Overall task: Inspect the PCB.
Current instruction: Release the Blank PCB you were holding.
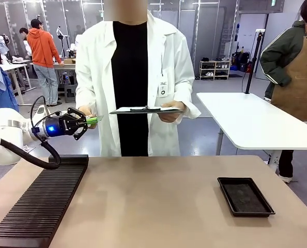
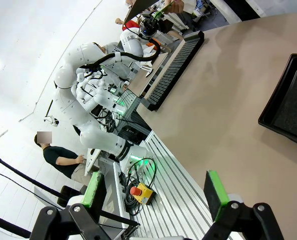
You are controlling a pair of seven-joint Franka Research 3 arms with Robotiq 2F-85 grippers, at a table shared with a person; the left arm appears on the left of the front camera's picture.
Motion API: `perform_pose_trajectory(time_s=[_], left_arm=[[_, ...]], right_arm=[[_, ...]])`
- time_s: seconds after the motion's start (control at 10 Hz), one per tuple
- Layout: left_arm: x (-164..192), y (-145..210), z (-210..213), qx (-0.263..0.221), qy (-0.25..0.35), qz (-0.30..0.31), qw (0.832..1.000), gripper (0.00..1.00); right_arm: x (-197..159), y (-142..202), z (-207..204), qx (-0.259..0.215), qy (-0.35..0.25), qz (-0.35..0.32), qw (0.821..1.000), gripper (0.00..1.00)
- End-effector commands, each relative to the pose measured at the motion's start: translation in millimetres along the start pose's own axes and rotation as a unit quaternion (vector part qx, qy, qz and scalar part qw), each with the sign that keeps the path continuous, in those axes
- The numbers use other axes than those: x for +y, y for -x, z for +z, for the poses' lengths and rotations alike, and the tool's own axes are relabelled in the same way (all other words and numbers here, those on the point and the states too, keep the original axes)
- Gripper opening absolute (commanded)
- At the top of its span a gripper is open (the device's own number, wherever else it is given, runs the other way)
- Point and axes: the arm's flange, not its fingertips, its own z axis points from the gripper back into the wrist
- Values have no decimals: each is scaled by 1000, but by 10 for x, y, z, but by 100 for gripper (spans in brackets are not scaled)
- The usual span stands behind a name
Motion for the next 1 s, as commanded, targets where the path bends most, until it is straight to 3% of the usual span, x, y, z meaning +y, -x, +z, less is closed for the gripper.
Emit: perform_pose_trajectory(time_s=[0.0,0.1,0.2,0.3,0.4,0.5,0.6,0.7,0.8,0.9], left_arm=[[0,0,0,0,0,0,1000,8],[-11,3,11,-4,-2,0,1000,31],[-15,12,24,-2,-3,-2,1000,28],[-23,30,34,0,-4,-5,1000,56],[-47,50,48,2,-11,-14,1000,52],[-86,79,78,11,-12,-24,1000,79],[-115,100,108,16,-14,-29,999,49],[-137,128,128,25,-18,-37,999,100],[-150,153,133,35,-20,-42,998,72],[-154,172,129,41,-23,-46,998,100]], right_arm=[[12,-21,17,-5,-4,9,1000,100],[12,-21,17,-5,-4,9,1000,100],[12,-21,17,-5,-4,9,1000,100],[12,-21,17,-5,-4,9,1000,100],[12,-21,17,-5,-4,9,1000,100],[12,-21,17,-5,-4,9,1000,100],[12,-21,17,-5,-4,9,1000,100],[12,-21,17,-5,-4,9,1000,100],[12,-21,17,-5,-4,9,1000,100],[12,-21,17,-5,-4,9,1000,100]])
